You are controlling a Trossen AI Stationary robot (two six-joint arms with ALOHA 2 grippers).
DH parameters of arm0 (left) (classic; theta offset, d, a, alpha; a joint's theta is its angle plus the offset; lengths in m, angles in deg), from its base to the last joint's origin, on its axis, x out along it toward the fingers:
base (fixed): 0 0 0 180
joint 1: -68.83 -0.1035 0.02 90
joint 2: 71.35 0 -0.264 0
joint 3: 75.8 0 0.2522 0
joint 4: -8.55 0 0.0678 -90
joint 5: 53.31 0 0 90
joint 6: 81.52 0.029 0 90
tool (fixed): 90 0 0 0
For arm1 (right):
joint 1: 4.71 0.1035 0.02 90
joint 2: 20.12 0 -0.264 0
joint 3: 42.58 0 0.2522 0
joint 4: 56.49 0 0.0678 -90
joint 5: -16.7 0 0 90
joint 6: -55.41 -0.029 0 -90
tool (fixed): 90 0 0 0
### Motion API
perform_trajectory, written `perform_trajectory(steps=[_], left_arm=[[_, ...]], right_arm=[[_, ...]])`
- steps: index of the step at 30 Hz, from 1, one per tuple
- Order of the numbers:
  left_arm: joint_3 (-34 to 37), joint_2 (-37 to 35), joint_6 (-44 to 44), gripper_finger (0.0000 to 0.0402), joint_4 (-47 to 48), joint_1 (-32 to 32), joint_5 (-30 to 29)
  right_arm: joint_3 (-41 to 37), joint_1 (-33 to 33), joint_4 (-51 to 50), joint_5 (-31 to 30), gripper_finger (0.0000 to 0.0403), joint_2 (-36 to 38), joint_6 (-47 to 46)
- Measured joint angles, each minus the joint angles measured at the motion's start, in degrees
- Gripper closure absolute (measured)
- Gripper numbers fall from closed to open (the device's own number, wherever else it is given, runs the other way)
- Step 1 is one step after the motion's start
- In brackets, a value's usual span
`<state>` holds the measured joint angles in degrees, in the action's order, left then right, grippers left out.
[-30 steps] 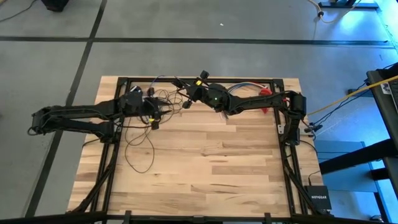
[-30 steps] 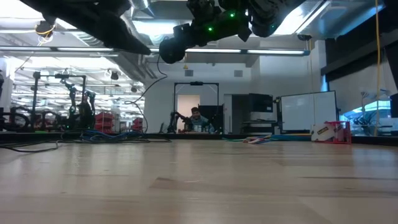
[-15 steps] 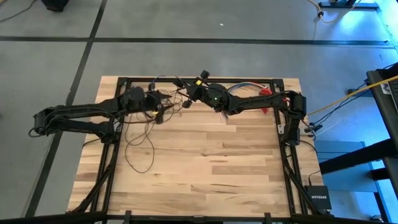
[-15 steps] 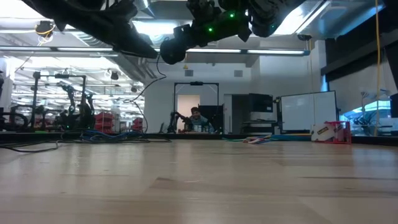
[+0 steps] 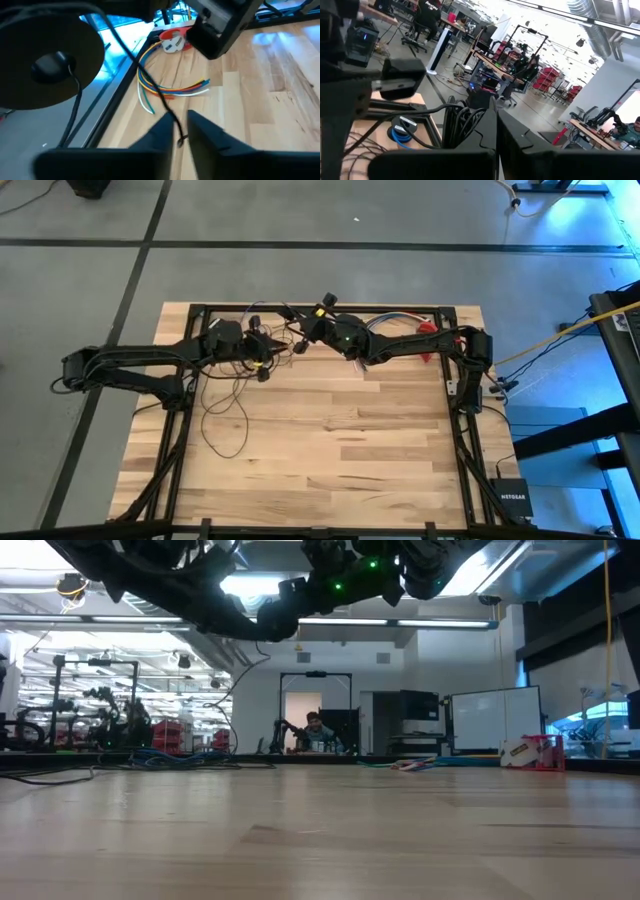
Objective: Coiling cords
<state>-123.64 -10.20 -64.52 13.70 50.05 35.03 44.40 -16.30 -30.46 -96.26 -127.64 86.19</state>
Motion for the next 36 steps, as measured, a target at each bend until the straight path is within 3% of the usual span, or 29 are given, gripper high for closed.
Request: perform_trajectory(steps=[3,12,18,23,27,36], left_arm=[[0.02,0.03,0.16,0.0394,-0.46,-0.02,-0.01],[0.01,1.5,-0.24,0.0399,-7.29,0.12,2.59],[0.0,8.23,-0.91,0.04,-14.72,0.6,4.15],[0.0,12.72,-0.09,0.04,-17.8,0.61,1.68],[-0.09,12.63,2.96,0.0398,-16.57,0.7,-6.49],[0.13,6.9,3.55,0.0399,-18.75,5.36,-4.92]], right_arm=[[0.0,0.0,0.61,0.0,0.0397,0.0,-0.41],[0.0,1.55,3.73,0.52,0.0397,0.0,-0.51],[0.0,2.41,5.73,3.18,0.0397,0.0,-1.06],[-0.14,2.95,5.55,4.04,0.0397,0.0,-2.06],[-0.15,3.76,5.78,5.3,0.0397,0.0,-2.24],[0.09,4.17,7.72,5.01,0.0397,0.55,-0.94]])
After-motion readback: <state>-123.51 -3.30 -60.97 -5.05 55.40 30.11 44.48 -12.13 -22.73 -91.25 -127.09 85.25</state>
